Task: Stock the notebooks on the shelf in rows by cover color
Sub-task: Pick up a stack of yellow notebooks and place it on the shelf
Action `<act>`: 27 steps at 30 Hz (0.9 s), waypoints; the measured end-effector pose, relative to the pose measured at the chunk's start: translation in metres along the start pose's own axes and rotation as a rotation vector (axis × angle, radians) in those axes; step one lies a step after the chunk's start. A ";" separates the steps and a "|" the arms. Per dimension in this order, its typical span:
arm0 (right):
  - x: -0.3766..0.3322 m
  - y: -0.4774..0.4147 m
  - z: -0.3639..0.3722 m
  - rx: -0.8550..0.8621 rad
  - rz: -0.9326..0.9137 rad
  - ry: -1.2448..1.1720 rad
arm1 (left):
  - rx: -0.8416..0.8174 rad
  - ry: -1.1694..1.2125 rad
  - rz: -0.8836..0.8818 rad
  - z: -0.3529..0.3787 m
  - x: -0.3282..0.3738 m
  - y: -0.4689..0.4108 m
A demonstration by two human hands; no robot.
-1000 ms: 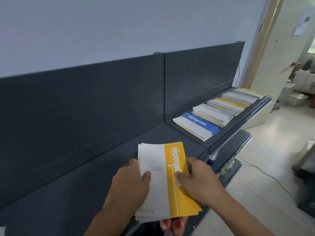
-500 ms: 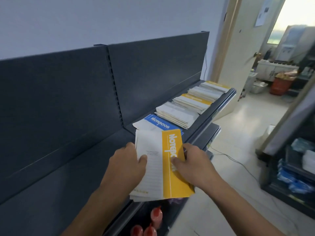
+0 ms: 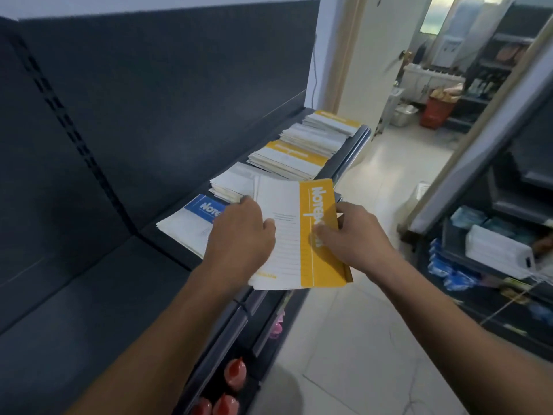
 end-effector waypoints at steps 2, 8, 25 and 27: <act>0.013 -0.017 -0.015 0.011 0.016 -0.012 | -0.007 -0.014 0.025 0.007 0.018 -0.023; 0.060 -0.078 -0.067 0.024 0.012 -0.016 | -0.011 -0.035 0.054 0.034 0.079 -0.090; 0.199 -0.242 -0.232 0.015 -0.052 -0.028 | 0.027 -0.073 0.004 0.105 0.278 -0.250; 0.207 -0.259 -0.244 0.014 -0.056 -0.036 | 0.033 -0.074 0.016 0.109 0.293 -0.267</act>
Point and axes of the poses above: each hand's wrist, its own y-axis away from the middle knuckle, its own z-axis out of the palm, x = y × z, the point moved 3 cm from there along -y, towards the middle knuckle, and after that the axes turned 11 degrees about -x, right-handed, at the moved point
